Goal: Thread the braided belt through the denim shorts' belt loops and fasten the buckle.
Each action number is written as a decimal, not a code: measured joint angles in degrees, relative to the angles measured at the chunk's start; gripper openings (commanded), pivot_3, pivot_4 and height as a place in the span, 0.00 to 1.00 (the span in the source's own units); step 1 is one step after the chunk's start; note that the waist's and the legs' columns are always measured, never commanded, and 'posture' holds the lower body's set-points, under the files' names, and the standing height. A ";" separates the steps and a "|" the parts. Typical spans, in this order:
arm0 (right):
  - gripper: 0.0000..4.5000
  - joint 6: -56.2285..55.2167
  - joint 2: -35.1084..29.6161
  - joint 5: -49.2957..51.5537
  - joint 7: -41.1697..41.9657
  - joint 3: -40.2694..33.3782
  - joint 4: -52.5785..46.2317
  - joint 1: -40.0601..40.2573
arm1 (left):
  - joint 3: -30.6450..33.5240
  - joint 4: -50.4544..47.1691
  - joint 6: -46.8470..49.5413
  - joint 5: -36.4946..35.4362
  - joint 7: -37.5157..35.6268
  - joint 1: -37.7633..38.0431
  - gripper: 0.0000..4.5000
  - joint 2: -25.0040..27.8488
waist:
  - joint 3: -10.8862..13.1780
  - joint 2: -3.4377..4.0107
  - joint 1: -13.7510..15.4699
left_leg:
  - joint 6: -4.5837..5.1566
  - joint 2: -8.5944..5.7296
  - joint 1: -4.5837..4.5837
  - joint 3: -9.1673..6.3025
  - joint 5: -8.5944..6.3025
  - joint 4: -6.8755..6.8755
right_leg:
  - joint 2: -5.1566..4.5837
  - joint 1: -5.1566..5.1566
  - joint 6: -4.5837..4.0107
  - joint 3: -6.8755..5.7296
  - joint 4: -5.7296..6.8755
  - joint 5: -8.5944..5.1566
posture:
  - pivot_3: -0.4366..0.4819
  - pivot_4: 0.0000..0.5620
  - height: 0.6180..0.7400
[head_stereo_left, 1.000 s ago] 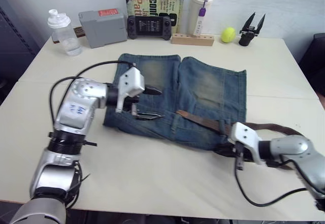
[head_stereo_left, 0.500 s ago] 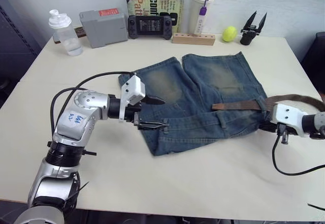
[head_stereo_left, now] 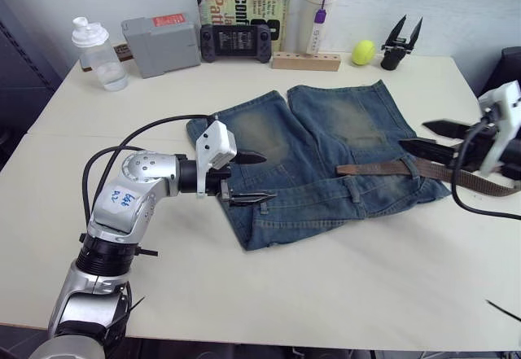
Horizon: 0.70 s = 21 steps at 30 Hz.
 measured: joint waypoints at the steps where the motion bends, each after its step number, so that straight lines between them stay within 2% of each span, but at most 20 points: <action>1: 0.98 10.02 4.65 2.86 -4.89 -3.09 -0.72 -0.27 | -0.03 -0.01 0.00 0.00 0.30 -0.01 1.00 0.00 | 0.00 0.00 0.02 | -0.01 -0.04 -0.05 0.01 0.01 -0.02 | -0.02 -0.06 0.00 0.01 0.00 0.00 | 0.48 0.27 0.65; 3: 0.98 28.13 14.16 7.23 -13.06 -10.74 0.09 -1.46 | 0.01 -0.26 0.26 -0.12 0.92 -0.07 1.00 -0.05 | 0.03 0.12 0.43 | -0.01 -0.10 -0.17 0.06 0.03 -0.04 | 0.00 -0.20 -0.01 0.00 0.14 0.01 | 0.48 0.27 0.65; 7: 0.98 35.73 23.00 11.97 -24.05 -22.98 1.99 -3.58 | 0.11 -2.00 1.41 -0.80 2.57 -0.41 1.00 -0.95 | 0.02 0.14 0.66 | 0.00 -0.17 -0.17 0.07 0.04 -0.07 | 0.11 -0.16 -0.01 -0.02 0.21 0.01 | 0.48 0.27 0.65; 10: 0.98 36.49 25.74 17.07 -32.15 -30.35 2.96 -3.43 | 0.30 -2.33 2.06 -0.96 3.86 -0.41 1.00 -0.89 | 0.02 0.16 0.52 | 0.01 -0.21 -0.15 0.16 0.04 -0.10 | 0.21 -0.21 0.00 0.04 0.27 0.01 | 0.48 0.27 0.65; 21: 0.98 36.67 29.16 20.40 -43.50 -39.76 6.32 -5.84 | 0.55 -2.39 2.44 -0.98 5.10 -0.25 1.00 -0.60 | 0.00 0.18 0.00 | 0.02 -0.15 -0.09 0.38 0.06 -0.22 | 0.37 -0.37 -0.01 0.20 0.38 0.01 | 0.48 0.27 0.65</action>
